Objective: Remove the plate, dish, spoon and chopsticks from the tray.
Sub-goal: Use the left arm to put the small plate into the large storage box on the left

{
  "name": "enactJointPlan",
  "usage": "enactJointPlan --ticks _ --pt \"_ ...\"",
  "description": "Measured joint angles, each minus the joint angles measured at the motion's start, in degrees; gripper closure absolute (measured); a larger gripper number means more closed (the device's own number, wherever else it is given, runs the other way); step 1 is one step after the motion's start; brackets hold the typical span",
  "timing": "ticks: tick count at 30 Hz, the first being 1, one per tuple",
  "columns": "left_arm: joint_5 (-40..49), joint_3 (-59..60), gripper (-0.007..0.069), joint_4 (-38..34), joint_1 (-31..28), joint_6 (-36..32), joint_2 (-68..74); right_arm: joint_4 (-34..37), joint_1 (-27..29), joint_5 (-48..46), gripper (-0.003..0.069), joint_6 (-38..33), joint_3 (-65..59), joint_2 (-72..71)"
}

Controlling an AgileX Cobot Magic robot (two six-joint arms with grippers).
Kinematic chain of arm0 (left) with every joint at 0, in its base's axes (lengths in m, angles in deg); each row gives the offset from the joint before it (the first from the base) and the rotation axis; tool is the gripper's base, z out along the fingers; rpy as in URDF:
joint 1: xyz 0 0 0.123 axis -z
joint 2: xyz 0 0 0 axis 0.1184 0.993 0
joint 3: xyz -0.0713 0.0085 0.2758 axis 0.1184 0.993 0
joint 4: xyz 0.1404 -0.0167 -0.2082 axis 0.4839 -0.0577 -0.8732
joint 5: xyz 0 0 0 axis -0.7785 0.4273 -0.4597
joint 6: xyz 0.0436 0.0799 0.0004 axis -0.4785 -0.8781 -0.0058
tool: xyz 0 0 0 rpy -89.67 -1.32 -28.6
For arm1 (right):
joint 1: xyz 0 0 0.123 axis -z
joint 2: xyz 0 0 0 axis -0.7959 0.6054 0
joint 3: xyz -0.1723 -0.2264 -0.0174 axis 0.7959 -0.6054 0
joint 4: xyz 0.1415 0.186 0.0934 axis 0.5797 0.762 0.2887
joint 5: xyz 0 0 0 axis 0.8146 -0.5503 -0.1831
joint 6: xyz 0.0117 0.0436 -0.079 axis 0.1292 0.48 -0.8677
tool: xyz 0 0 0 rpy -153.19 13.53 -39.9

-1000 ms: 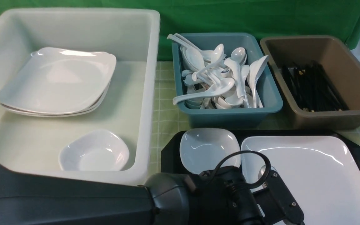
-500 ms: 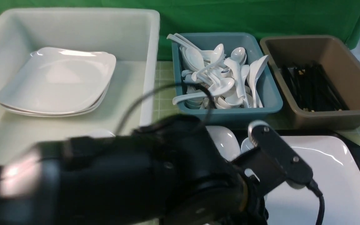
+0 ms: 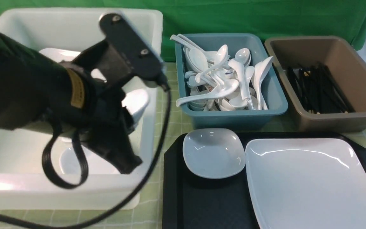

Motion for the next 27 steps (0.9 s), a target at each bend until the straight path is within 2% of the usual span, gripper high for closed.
enactJointPlan --ticks 3,5,15,21,22,26,27 --pt "-5.15 3.3 0.0598 -3.07 -7.75 -5.04 3.36 0.55 0.0 0.02 0.0631 -0.41 0.0 0.0" --pt "-7.28 3.87 0.0598 -2.99 -9.66 -5.98 5.32 0.88 0.0 -0.09 0.0631 -0.49 0.0 0.0" --pt "-8.32 3.94 0.0598 -1.14 -10.33 -7.38 15.38 0.94 0.0 -0.14 0.0628 -0.86 0.0 0.0" --pt "-9.08 3.8 0.0587 -0.66 -10.33 -5.2 17.29 1.01 0.0 -0.75 0.0624 -0.86 0.0 0.0" --pt "-9.08 3.8 0.0578 -0.72 -10.46 -4.97 17.75 1.01 0.0 -0.89 0.0624 -0.86 0.0 0.0" --pt "-7.74 3.8 0.0449 -2.96 -10.53 -4.58 17.67 1.01 0.0 -1.86 0.0624 -0.86 0.0 0.0" --pt "-7.33 3.8 0.0391 -3.24 -10.53 -4.46 17.31 1.06 0.0 -1.92 0.0624 -0.86 0.0 0.0"
